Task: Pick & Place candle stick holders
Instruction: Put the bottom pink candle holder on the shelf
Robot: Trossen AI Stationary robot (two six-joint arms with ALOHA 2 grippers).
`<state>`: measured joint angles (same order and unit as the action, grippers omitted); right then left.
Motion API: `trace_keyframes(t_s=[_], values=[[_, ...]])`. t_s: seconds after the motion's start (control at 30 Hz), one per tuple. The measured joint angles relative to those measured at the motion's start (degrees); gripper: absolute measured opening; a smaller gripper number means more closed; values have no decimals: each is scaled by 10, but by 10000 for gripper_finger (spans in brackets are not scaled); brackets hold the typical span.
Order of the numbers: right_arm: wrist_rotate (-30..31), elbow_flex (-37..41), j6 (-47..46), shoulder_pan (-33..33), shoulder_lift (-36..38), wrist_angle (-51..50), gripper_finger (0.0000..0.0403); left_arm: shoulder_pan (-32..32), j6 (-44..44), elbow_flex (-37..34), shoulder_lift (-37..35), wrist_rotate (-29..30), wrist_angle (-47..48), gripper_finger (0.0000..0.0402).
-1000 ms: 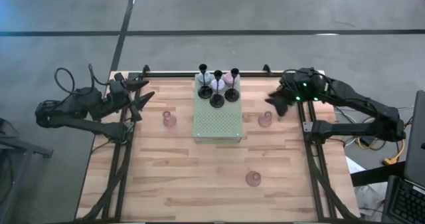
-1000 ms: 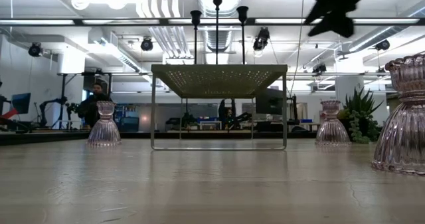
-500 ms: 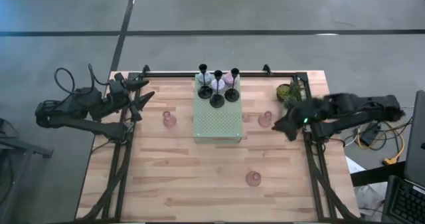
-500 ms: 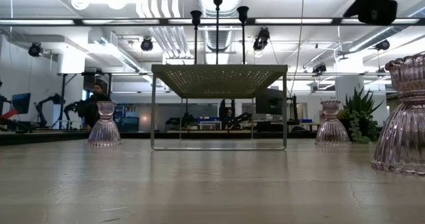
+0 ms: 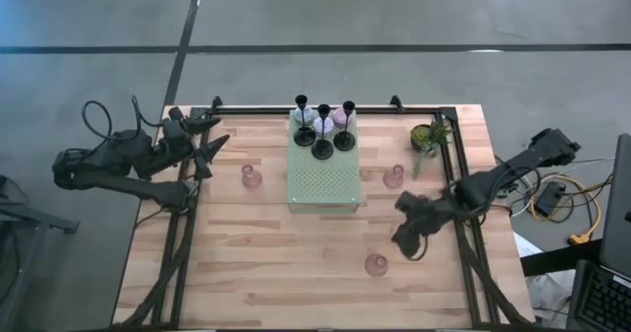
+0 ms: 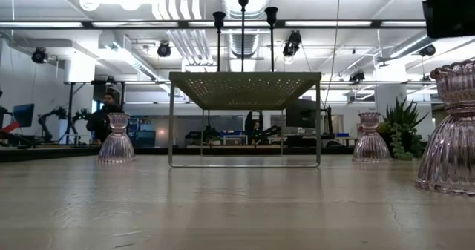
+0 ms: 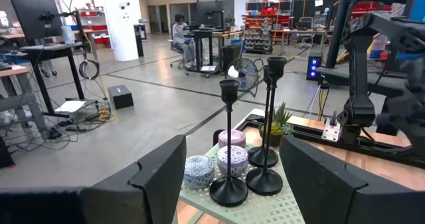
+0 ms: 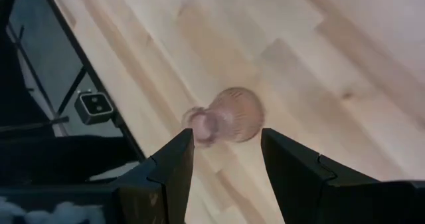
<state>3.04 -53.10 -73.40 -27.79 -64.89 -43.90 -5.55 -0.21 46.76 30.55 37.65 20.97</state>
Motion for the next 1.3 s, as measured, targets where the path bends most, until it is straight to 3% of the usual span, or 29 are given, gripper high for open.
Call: trace_keyframes(t_s=[0.3, 0.63, 0.87, 1.07, 1.3], values=[[-58, 0, -27, -16, -115, 128, 171, 0, 0, -1, 0, 0, 0, 248], [-74, 0, -27, -16, -192, 128, 157, 0, -2, -1, 0, 0, 0, 248], [-82, 0, -27, -16, -215, 129, 112, 0, -2, 1, 0, -1, 0, 248], [-76, -1, -7, -16, -212, 133, 26, 0, -2, 1, 0, -1, 0, 248], [-76, -2, -5, -16, -211, 129, 19, 0, -2, 1, 0, -1, 0, 248]])
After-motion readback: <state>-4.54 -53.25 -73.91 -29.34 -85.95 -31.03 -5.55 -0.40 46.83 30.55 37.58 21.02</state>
